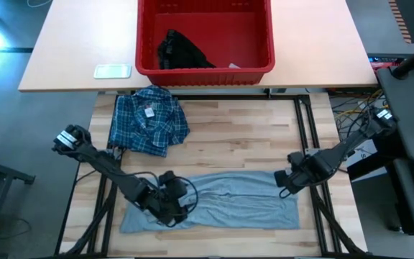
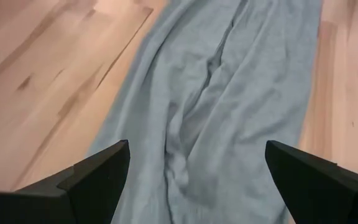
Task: Fold Laundry from Bin
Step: Fold the gray shirt
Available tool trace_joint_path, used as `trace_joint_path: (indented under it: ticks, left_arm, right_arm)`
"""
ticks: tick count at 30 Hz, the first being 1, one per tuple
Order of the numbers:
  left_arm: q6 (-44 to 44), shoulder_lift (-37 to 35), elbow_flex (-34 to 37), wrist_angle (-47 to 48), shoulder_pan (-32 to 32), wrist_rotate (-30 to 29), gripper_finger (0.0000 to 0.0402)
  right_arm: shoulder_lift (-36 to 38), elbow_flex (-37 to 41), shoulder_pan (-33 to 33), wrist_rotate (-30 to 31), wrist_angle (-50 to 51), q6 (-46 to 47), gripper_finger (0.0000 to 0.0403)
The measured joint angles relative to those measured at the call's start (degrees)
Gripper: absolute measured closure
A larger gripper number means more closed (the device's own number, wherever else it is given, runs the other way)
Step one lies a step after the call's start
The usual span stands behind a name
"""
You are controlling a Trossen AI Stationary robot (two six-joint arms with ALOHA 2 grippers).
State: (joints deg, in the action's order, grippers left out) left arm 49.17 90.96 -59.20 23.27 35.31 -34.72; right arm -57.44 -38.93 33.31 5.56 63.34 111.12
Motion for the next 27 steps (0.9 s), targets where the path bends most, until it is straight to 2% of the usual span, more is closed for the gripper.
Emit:
trace_joint_path:
  ticks: [6, 10, 16, 20, 23, 27]
  left_arm:
    - [-5.89, 5.81, -8.45, -0.76, -2.16, 0.06, 0.0045]
    - [-12.09, 12.79, -18.12, -0.8, -3.23, 0.11, 0.0045]
    - [-14.17, 23.68, -32.68, -0.34, -5.16, -1.73, 0.0048]
    - [-14.19, 29.2, -40.87, -0.26, -5.84, -1.94, 0.0055]
    - [-15.06, 33.02, -46.71, 0.24, -5.75, -1.81, 0.0061]
    - [-17.8, 37.63, -54.53, 1.5, -5.05, -0.56, 0.0066]
  right_arm:
    - [0.69, 7.67, -2.16, -1.04, -7.25, 1.3, 0.0079]
    - [-1.13, 10.37, -4.17, -2.06, -9.52, 2.7, 0.008]
    - [-6.24, 11.2, -4.58, -2.18, -10.8, 4.96, 0.0102]
    - [-9.69, 12.54, -4.6, -1.66, -16.29, 3.69, 0.0146]
    - [-11.24, 12.18, -4.6, -1.39, -21.31, 1.21, 0.0192]
    - [-11.59, 9.63, -4.81, 1.2, -22.95, -0.46, 0.0254]
